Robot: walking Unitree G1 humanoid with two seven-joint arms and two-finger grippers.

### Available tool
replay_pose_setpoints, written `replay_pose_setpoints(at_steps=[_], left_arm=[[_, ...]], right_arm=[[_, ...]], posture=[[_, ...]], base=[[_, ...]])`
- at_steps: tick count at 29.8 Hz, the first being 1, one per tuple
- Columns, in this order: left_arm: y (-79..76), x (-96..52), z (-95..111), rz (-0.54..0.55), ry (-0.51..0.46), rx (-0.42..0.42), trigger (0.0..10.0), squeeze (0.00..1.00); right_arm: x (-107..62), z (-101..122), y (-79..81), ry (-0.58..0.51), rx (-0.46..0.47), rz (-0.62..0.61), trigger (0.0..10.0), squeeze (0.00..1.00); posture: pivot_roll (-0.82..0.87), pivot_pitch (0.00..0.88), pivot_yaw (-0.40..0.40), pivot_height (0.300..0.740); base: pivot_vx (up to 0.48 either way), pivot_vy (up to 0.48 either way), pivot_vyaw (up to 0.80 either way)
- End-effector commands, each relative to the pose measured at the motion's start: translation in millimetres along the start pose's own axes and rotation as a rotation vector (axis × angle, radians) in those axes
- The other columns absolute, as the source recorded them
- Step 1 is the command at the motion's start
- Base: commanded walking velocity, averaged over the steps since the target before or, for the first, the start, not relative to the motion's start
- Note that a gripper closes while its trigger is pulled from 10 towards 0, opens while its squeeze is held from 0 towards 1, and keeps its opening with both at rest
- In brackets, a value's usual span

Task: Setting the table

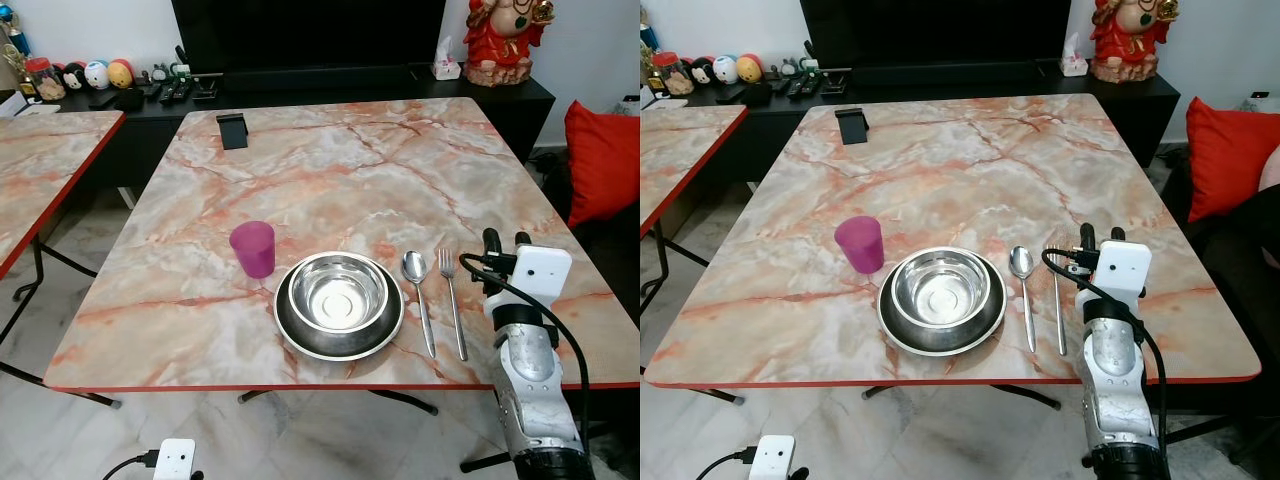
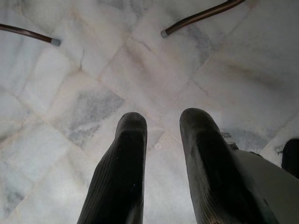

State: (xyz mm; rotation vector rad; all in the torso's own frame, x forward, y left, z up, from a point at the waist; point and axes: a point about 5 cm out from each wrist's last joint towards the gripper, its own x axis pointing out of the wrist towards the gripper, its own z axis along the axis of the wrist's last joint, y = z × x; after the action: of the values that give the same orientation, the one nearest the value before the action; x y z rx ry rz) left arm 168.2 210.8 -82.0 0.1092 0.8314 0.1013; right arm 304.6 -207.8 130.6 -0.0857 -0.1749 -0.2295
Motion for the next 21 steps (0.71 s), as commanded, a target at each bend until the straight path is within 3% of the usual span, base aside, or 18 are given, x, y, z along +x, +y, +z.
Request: replay_pose_setpoints(at_steps=[1, 16, 21], left_arm=[[1.8, 0.4, 1.0, -0.003, 0.001, 0.021, 10.0, 0.00], [-1.0, 1.0, 3.5, -0.003, -0.012, 0.012, 10.0, 0.00], [-2.3, 1.1, 3.8, -0.003, -0.014, 0.005, 10.0, 0.00]], right_arm=[[2.1, 4.6, 4.2, -0.020, 0.005, 0.002, 10.0, 0.00], [7.6, 8.4, 14.4, -0.027, 0.009, 0.035, 10.0, 0.00], [9.7, 10.2, 15.1, -0.030, 0.013, 0.036, 10.0, 0.00]], posture=[[-0.09, 0.000, 0.063, 0.740], [-0.08, 0.000, 0.050, 0.740], [-0.08, 0.000, 0.050, 0.740]], base=[[0.000, 0.000, 0.00], [0.000, 0.000, 0.00], [0.000, 0.298, 0.00]])
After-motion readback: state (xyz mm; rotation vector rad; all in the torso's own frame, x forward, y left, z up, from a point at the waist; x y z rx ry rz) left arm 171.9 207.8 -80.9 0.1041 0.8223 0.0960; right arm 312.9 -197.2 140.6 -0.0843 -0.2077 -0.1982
